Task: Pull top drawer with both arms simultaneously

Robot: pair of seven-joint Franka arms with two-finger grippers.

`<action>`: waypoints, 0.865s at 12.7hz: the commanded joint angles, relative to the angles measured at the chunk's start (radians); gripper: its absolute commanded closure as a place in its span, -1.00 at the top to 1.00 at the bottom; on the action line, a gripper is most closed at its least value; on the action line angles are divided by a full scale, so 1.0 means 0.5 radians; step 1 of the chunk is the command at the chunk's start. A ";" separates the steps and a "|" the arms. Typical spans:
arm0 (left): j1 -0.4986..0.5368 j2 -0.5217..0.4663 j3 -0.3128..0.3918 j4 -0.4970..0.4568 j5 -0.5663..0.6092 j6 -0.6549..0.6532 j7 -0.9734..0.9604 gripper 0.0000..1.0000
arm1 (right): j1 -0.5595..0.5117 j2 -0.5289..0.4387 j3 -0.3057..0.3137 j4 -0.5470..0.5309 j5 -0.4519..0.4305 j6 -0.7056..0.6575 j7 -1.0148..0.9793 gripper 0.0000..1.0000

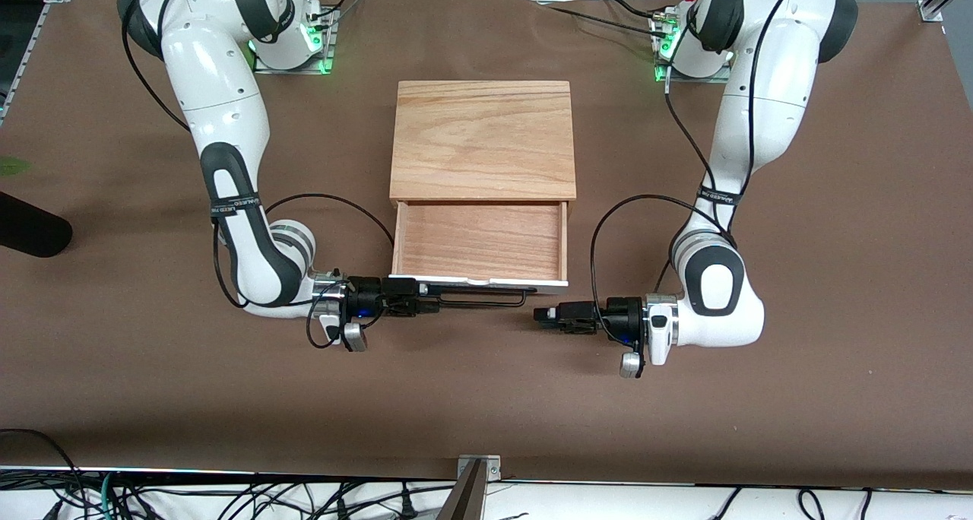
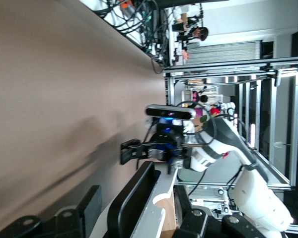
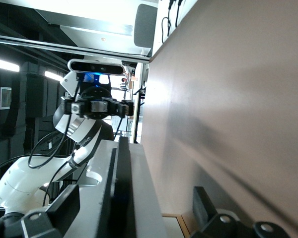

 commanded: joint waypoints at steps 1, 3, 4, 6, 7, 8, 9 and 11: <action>-0.004 -0.055 0.077 0.021 0.192 -0.022 -0.117 0.47 | -0.007 -0.102 -0.126 -0.018 -0.165 -0.136 0.089 1.00; -0.001 -0.089 0.092 0.021 0.339 -0.046 -0.117 0.73 | -0.007 -0.166 -0.347 -0.018 -0.319 -0.415 0.218 1.00; 0.014 -0.098 0.093 0.021 0.406 -0.049 -0.117 1.00 | -0.004 -0.175 -0.464 -0.015 -0.377 -0.541 0.231 1.00; 0.036 -0.144 0.092 0.024 0.584 -0.077 -0.178 1.00 | 0.005 -0.236 -0.651 -0.006 -0.631 -0.716 0.237 1.00; 0.042 -0.181 0.093 0.024 0.697 -0.089 -0.273 1.00 | 0.002 -0.291 -0.725 -0.003 -0.808 -0.778 0.295 1.00; 0.042 -0.236 0.093 0.024 0.841 -0.117 -0.402 1.00 | 0.002 -0.371 -0.771 0.000 -0.959 -0.860 0.386 1.00; 0.039 -0.312 0.105 0.057 1.016 -0.135 -0.555 1.00 | 0.008 -0.463 -0.823 0.000 -1.109 -0.895 0.478 1.00; 0.039 -0.402 0.105 0.186 1.488 -0.321 -0.752 1.00 | 0.027 -0.662 -0.842 0.006 -1.477 -0.895 0.723 1.00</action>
